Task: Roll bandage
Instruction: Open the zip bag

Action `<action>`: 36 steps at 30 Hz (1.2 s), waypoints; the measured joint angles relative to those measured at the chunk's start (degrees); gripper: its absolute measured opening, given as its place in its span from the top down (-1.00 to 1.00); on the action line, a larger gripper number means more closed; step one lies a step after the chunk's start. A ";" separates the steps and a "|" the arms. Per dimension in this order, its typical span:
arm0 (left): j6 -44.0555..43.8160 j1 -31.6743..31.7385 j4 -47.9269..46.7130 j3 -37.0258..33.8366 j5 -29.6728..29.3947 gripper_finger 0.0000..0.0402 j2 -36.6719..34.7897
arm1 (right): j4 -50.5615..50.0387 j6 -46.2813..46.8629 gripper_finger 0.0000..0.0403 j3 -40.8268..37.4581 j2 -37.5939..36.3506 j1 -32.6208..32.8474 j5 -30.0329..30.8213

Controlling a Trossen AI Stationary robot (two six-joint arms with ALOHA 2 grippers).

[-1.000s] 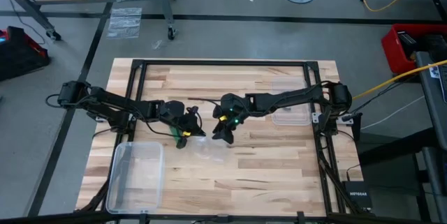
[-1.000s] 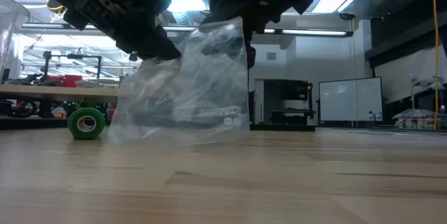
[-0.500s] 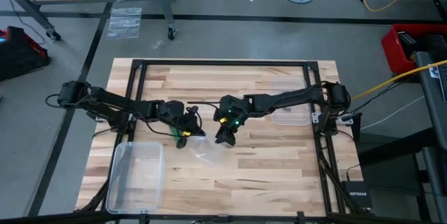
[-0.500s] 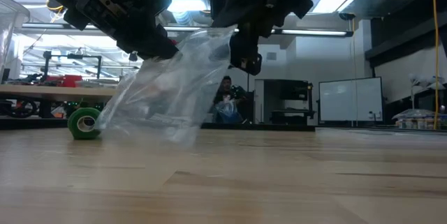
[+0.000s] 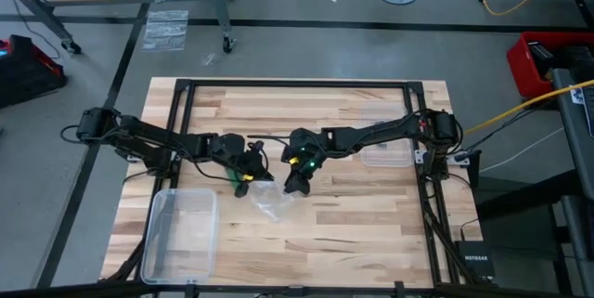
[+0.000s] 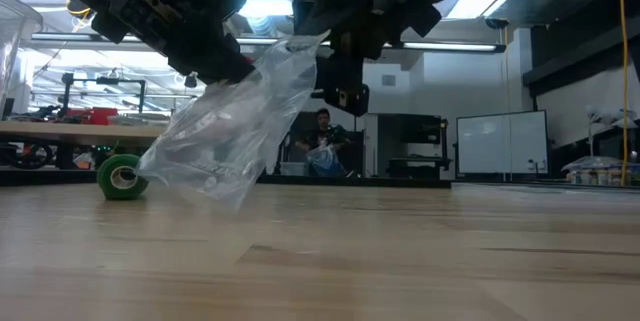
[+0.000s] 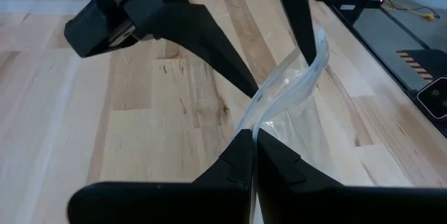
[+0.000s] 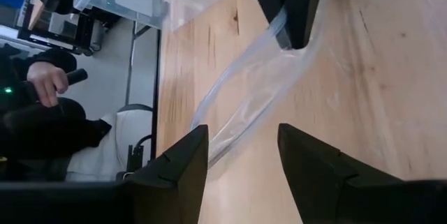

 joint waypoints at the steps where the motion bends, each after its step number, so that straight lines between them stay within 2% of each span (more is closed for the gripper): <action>1: -0.01 0.00 -0.05 0.00 0.00 1.00 0.00 | 0.00 0.02 0.12 0.00 -0.02 0.00 -0.22; 5: 0.02 0.00 -0.04 0.00 0.00 1.00 0.00 | -0.18 0.31 0.14 0.02 -0.02 0.00 -1.25; 8: 0.02 0.00 -0.01 0.00 0.00 1.00 0.00 | -0.21 0.35 0.23 0.02 -0.04 0.00 -2.52; 20: 0.02 0.04 -0.08 0.00 -0.55 1.00 0.00 | -0.32 0.32 0.95 0.02 -0.04 -0.02 -2.89; 28: 1.85 0.04 -0.05 0.00 -0.50 1.00 0.00 | -6.03 -0.40 0.98 0.04 -0.06 -0.11 -1.48; 36: 6.03 -0.07 -0.12 0.00 -0.52 1.00 0.00 | -12.24 -1.92 0.98 0.07 -0.08 -0.99 6.53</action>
